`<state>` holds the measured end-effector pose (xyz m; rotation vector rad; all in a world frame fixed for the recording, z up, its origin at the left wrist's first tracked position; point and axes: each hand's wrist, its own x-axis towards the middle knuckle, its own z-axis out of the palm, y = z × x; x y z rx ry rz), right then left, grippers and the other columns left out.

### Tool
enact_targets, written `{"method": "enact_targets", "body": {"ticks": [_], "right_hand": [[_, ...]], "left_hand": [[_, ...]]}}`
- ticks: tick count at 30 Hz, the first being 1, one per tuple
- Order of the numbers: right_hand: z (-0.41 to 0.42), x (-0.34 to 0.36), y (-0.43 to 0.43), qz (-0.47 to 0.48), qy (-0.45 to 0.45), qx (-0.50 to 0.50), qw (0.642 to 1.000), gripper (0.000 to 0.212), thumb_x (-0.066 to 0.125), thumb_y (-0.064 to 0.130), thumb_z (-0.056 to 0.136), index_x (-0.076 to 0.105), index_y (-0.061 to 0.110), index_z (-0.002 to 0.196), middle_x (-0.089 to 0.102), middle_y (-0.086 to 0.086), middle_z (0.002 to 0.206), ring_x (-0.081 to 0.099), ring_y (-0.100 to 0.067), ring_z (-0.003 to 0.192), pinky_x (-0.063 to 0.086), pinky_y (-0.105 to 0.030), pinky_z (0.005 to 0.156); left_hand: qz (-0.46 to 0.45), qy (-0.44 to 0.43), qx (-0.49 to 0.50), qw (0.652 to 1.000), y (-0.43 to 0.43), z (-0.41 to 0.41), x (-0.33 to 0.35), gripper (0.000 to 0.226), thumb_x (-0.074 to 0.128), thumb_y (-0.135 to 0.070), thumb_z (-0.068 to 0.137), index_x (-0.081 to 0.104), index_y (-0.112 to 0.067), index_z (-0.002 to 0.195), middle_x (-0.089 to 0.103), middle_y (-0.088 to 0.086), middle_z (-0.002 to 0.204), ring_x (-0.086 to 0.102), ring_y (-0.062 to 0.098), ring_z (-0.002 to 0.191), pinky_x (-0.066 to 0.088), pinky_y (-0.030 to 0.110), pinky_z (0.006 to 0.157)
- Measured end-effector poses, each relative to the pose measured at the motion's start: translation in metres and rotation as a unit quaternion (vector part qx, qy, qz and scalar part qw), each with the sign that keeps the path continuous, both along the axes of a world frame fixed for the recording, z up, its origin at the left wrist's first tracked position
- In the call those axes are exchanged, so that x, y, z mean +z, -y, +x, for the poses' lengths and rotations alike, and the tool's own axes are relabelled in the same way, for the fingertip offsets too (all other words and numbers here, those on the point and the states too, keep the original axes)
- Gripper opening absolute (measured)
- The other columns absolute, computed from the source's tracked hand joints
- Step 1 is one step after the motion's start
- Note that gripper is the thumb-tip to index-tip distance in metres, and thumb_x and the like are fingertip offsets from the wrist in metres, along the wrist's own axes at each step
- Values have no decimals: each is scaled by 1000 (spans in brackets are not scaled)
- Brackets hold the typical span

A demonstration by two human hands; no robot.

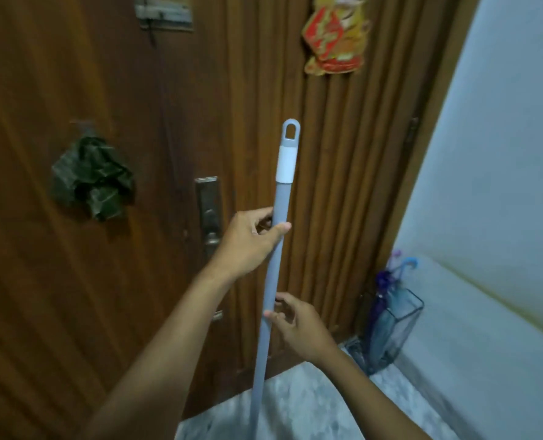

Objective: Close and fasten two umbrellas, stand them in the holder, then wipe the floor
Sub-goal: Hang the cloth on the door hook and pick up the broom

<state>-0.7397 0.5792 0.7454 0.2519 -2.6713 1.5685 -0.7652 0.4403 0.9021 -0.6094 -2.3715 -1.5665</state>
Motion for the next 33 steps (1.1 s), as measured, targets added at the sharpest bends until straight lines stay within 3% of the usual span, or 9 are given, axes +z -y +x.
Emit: {"method": "enact_targets", "body": {"ticks": [2, 7, 11, 15, 20, 23, 29, 31, 33], "right_hand": [[22, 5, -48, 2, -5, -34, 999, 42, 62, 43, 93, 56, 26, 130, 66, 14, 115, 64, 1, 101, 55, -24, 88], [70, 5, -166, 27, -22, -129, 991, 40, 60, 42, 94, 58, 27, 131, 69, 13, 111, 65, 0, 99, 56, -25, 86], [99, -1, -244, 50, -14, -215, 975, 35, 59, 43, 95, 60, 30, 128, 71, 10, 104, 67, -6, 87, 57, -30, 80], [109, -14, -311, 73, -2, -282, 957, 32, 57, 42, 95, 61, 30, 125, 71, 10, 114, 68, -12, 91, 55, -35, 83], [103, -34, -388, 72, 32, -361, 929, 28, 55, 37, 98, 61, 29, 124, 67, 16, 119, 68, -10, 95, 52, -31, 84], [92, -47, -430, 63, 54, -411, 908, 28, 56, 34, 98, 61, 27, 124, 68, 13, 120, 68, -11, 96, 51, -29, 81], [66, -81, -507, 33, 78, -500, 862, 26, 55, 34, 99, 60, 25, 123, 69, 9, 117, 69, -12, 95, 52, -30, 76], [56, -94, -531, 17, 85, -515, 853, 26, 54, 35, 99, 59, 26, 123, 69, 8, 116, 69, -12, 95, 54, -31, 77], [46, -108, -557, 3, 91, -523, 848, 25, 54, 34, 99, 59, 26, 123, 70, 8, 116, 70, -12, 97, 55, -34, 80]], "left_hand": [[0, 5, -28, 1000, -50, 13, 7, 10, 66, -24, 91, 71, -22, 99, 72, 14, 98, 65, 15, 82, 56, 32, 76], [50, 34, -112, 992, -173, 40, 7, 16, 70, -22, 88, 65, -29, 102, 68, -11, 91, 67, 13, 94, 58, 38, 87], [38, 71, -188, 979, -260, 46, -17, 15, 69, -14, 89, 67, -17, 103, 69, 7, 88, 61, 21, 81, 54, 51, 82], [13, 124, -245, 962, -340, 30, -57, 22, 74, -23, 84, 66, -18, 103, 72, 19, 103, 63, 17, 84, 55, 49, 87], [-5, 160, -319, 934, -436, -1, -101, 14, 75, -21, 83, 63, -22, 91, 68, -1, 85, 68, 20, 83, 58, 48, 83], [-11, 186, -352, 917, -490, -17, -118, 13, 77, -21, 82, 64, -18, 84, 68, -3, 77, 70, 20, 81, 59, 47, 80], [-30, 221, -414, 882, -593, -40, -149, 9, 74, -15, 84, 71, -10, 91, 69, -1, 75, 68, 16, 75, 58, 47, 84], [-48, 215, -425, 878, -623, -48, -162, 13, 73, -17, 85, 71, -11, 97, 70, -1, 77, 68, 11, 74, 59, 41, 83], [-55, 217, -433, 873, -653, -55, -172, 20, 71, -15, 86, 70, -9, 105, 69, -2, 80, 66, 2, 70, 59, 25, 77]]}}
